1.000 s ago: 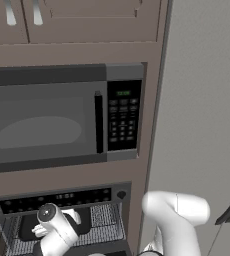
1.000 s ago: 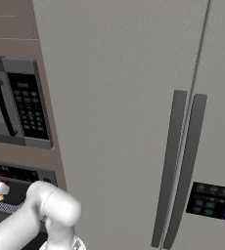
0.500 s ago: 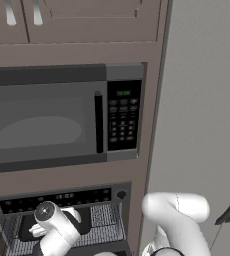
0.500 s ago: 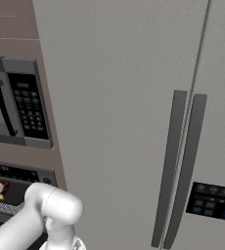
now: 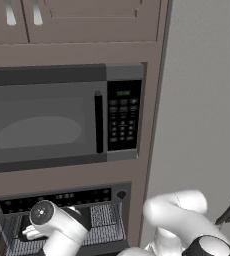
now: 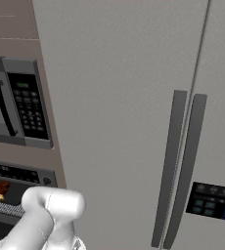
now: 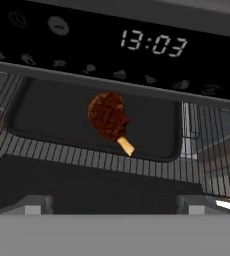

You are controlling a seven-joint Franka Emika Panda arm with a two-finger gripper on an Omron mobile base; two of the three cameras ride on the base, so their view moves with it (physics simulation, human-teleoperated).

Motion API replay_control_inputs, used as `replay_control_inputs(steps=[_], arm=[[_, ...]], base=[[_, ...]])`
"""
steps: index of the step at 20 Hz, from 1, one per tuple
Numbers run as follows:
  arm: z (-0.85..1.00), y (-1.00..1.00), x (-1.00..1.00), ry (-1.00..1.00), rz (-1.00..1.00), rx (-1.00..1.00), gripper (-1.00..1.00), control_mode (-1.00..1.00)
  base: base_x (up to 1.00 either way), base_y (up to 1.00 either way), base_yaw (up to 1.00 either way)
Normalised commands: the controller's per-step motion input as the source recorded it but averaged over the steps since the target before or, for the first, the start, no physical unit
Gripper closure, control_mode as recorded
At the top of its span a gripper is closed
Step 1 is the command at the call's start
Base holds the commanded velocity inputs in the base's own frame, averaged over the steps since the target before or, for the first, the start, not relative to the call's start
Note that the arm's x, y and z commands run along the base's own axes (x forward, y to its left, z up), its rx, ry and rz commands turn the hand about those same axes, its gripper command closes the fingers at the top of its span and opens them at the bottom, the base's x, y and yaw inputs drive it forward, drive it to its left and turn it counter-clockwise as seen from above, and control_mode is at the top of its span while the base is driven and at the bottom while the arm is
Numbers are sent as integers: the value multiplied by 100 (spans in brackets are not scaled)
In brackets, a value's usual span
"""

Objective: Place the steak on the top rack of the oven.

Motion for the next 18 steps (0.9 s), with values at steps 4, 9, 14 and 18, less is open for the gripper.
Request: replay_control_inputs(steps=[4, 9, 14, 18], arm=[[92, -35, -66, -7, 0, 14, -100, -100], [96, -63, -59, -4, 0, 27, -100, -100], [88, -75, -34, 0, 0, 28, -100, -100], [85, -28, -17, 1, 0, 14, -100, -100]], base=[[0, 0, 0], [0, 0, 0], [0, 0, 0], [0, 0, 0]])
